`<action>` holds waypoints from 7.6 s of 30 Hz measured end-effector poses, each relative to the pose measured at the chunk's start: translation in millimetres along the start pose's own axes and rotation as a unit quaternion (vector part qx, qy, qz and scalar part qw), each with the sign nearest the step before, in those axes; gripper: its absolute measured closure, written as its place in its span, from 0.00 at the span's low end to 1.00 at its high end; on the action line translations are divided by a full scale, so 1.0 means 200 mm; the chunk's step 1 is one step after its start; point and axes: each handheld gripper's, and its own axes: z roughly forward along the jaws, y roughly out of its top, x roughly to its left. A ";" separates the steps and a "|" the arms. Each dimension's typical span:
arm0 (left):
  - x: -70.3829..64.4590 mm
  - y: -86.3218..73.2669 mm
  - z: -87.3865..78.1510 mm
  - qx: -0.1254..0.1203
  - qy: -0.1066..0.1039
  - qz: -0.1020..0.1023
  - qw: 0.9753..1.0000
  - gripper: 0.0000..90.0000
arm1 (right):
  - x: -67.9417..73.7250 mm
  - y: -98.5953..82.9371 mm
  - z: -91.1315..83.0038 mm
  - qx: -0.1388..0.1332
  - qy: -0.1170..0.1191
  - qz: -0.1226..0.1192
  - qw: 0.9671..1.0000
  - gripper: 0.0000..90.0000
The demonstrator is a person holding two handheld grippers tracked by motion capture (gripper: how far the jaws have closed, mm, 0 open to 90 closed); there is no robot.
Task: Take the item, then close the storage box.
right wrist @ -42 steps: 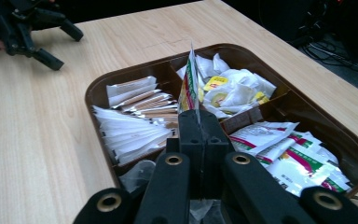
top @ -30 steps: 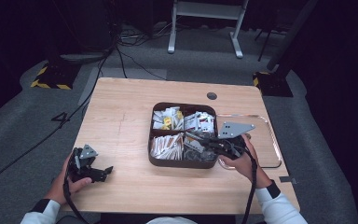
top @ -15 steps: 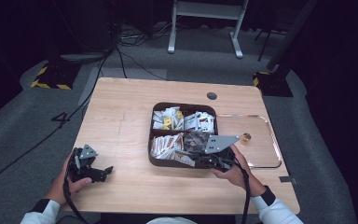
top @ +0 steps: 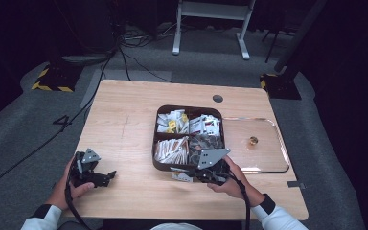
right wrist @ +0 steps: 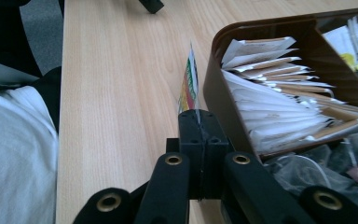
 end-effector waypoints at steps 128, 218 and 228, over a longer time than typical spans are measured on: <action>0.00 0.00 0.00 0.000 0.000 -0.001 1.000 0.00 | -0.61 -0.47 -0.49 -0.001 -0.277 0.185 0.943 0.41; 0.00 0.00 0.00 0.000 0.001 -0.002 1.000 0.00 | -0.84 -0.73 -0.60 -0.003 -0.329 0.283 0.901 0.66; 0.00 0.00 0.00 0.000 0.001 -0.002 1.000 0.00 | -0.82 -0.66 -0.59 -0.010 -0.322 0.271 0.907 0.66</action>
